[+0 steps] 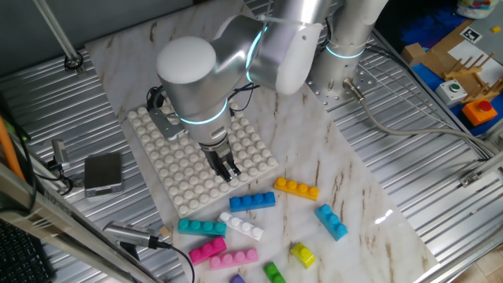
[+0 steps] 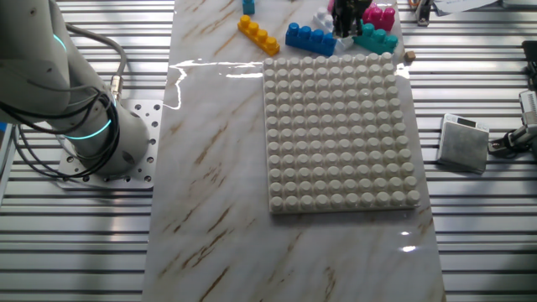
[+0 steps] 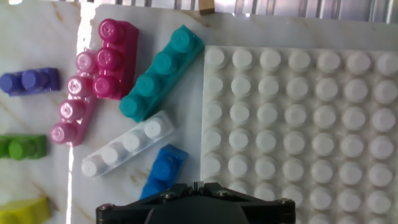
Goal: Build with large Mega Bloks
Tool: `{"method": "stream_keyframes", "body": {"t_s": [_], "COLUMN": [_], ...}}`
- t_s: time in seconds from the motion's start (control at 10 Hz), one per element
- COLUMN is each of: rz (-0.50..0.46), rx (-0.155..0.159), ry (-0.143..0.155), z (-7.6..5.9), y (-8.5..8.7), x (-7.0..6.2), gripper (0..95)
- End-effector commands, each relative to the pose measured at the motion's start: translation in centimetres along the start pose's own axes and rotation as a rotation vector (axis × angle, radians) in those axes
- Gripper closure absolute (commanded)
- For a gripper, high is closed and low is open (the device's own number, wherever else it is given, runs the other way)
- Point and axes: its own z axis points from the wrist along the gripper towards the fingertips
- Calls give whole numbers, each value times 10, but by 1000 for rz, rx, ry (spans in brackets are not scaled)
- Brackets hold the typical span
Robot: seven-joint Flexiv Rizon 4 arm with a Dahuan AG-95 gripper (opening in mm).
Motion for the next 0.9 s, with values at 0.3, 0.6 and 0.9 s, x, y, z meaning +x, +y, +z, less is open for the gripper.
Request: {"method": "stream_keyframes", "body": {"t_s": [0.3,0.6,0.9], "rz": [99,150,153], "rx": [-4,-2,2], "ry": [-24,-36,-41], "z": [9,15,19], "y": [14,28,42], "x": [16,19,16], "gripper": [760,570,570]}}
